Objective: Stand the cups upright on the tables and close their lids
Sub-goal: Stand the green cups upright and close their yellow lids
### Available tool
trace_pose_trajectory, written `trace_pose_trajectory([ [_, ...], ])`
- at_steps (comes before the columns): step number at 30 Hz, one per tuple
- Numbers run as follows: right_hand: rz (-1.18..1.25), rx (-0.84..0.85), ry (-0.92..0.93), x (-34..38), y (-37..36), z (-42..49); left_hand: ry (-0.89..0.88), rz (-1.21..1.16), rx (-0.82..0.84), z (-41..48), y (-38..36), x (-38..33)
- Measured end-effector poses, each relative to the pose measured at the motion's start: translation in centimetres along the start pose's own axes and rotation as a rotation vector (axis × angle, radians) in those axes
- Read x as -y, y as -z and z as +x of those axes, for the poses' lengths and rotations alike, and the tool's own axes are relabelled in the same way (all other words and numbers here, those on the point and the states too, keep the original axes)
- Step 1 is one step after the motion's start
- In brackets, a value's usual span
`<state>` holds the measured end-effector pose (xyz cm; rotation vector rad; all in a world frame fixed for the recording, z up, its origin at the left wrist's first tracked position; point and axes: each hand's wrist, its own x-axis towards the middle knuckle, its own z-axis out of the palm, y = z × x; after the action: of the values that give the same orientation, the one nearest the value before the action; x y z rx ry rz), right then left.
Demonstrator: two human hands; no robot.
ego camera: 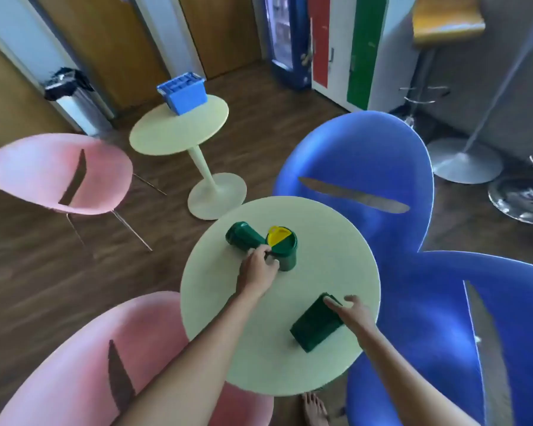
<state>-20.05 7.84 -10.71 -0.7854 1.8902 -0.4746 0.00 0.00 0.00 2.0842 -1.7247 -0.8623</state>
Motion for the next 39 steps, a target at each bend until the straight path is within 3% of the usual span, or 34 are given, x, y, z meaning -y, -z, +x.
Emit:
trace_pose_trajectory([
  [8, 0.256, -0.015, -0.108, -1.3, -2.3, 0.2, -0.016, -0.084, -0.033, 6.8, -2.0, -0.7],
  [13, 0.329, -0.058, -0.074, 0.2, -2.8, -0.1, -0.021, -0.092, 0.004, 8.6, -2.7, -0.1],
  [27, 0.066, -0.337, 0.428, 5.4, -7.5, -1.2, -0.011, -0.223, 0.153, 10.8, -2.4, 2.6],
  [33, 0.014, -0.282, 0.448, 5.7, -8.6, -2.3, -0.028, -0.280, 0.076, 10.7, -2.6, 2.4],
  [39, 0.107, -0.411, 0.352, 7.7, -9.3, -1.9, -0.074, -0.286, 0.083, 10.7, -2.4, 3.1],
])
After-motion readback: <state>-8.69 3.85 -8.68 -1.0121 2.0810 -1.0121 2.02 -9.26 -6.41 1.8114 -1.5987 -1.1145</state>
